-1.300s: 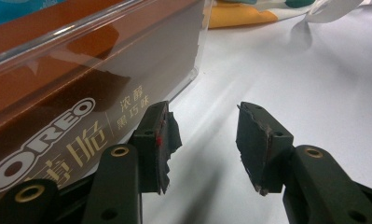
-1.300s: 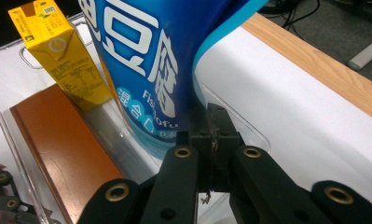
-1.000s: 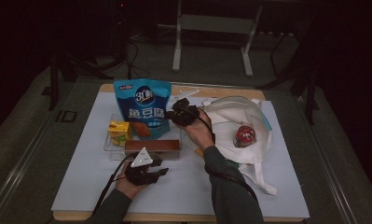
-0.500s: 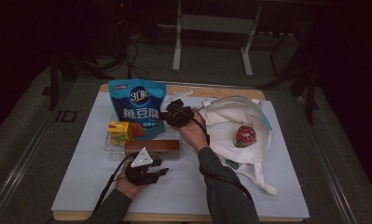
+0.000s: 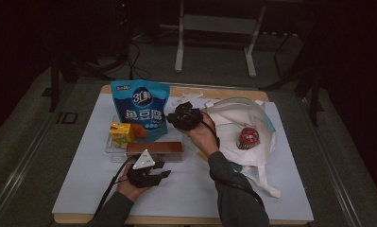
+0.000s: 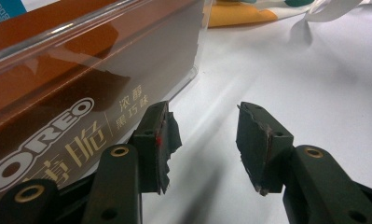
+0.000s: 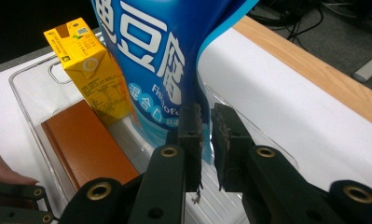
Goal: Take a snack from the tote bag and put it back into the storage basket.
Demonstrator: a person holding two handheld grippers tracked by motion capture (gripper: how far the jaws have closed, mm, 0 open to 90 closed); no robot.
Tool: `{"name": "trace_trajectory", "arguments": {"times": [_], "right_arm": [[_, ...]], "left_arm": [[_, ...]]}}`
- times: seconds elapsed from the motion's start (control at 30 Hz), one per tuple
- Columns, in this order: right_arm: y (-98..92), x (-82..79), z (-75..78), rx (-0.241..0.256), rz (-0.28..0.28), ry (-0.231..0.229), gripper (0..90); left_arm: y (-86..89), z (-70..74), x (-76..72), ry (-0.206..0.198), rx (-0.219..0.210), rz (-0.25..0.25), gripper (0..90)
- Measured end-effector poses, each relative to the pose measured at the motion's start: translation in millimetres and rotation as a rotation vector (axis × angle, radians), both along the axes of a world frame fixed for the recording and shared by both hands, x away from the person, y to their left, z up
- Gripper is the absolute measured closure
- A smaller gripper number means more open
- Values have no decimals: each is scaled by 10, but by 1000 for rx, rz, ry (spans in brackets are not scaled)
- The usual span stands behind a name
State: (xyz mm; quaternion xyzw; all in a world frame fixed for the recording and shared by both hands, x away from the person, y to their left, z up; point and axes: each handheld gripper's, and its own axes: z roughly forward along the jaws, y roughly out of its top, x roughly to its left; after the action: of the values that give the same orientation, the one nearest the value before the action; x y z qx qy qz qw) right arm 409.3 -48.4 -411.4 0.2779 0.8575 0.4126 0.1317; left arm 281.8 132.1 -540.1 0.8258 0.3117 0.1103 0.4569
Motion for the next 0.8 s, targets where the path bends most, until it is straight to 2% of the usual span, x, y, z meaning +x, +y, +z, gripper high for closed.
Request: {"name": "trace_trajectory", "arguments": {"times": [0.27, 0.67, 0.8], "right_arm": [[-120, -44, 119, -7, -3, -31, 805], [-382, -81, 181, -9, -37, -39, 804], [-431, -126, 216, -3, -29, -42, 803]], "left_arm": [[0, 0, -1, 0, -1, 0, 542], [0, 0, -1, 0, 0, 0, 540], [0, 0, -2, -2, 0, 0, 539]]}}
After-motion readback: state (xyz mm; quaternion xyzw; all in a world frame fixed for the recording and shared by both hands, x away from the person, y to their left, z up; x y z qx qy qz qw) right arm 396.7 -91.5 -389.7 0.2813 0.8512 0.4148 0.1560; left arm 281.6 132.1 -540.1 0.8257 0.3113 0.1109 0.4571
